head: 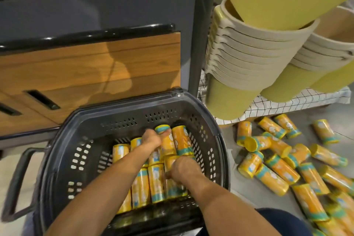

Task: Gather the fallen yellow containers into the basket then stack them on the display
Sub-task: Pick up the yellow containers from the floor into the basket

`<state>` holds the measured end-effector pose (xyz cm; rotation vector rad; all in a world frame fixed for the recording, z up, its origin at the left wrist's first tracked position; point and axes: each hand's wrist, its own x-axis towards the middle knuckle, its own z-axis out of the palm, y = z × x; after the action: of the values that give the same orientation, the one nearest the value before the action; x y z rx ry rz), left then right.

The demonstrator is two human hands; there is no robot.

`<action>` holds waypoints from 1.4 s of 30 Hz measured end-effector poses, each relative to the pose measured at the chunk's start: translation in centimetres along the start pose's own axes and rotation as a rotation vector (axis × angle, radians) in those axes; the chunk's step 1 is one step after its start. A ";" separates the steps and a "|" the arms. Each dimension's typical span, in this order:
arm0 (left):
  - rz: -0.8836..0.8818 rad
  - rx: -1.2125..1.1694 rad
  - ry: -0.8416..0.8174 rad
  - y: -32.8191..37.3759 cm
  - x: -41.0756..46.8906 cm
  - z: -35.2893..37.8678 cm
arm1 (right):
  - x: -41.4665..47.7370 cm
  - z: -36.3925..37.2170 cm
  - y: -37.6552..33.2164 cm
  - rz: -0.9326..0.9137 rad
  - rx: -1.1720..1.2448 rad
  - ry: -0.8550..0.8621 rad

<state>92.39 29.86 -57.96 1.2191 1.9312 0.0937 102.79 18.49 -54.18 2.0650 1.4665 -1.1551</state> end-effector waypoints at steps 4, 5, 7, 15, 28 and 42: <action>0.034 0.045 0.031 -0.3 0.6 -0.1 | 1.3 1.3 -1.6 -0.051 -0.080 -0.043; 0.044 0.043 0.036 -0.6 0.6 -0.2 | 1.5 1.4 -1.8 -0.057 -0.064 -0.058; 0.052 0.040 0.045 -1.1 0.2 -0.5 | 2.0 1.4 -1.8 -0.045 -0.015 -0.082; 0.027 0.105 0.017 -1.8 -0.2 -1.1 | 1.9 0.5 -0.9 -0.048 0.109 -0.036; 0.392 -0.293 -0.021 6.4 -8.2 -5.1 | -8.1 -12.6 4.7 -0.299 1.040 0.369; 0.883 -0.330 -0.360 15.7 -27.8 9.9 | -19.8 -7.7 31.0 -0.086 1.368 1.046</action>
<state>115.41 13.06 -40.46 1.6303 0.9204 0.5811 131.35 -0.75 -39.12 4.0254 1.0765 -1.3320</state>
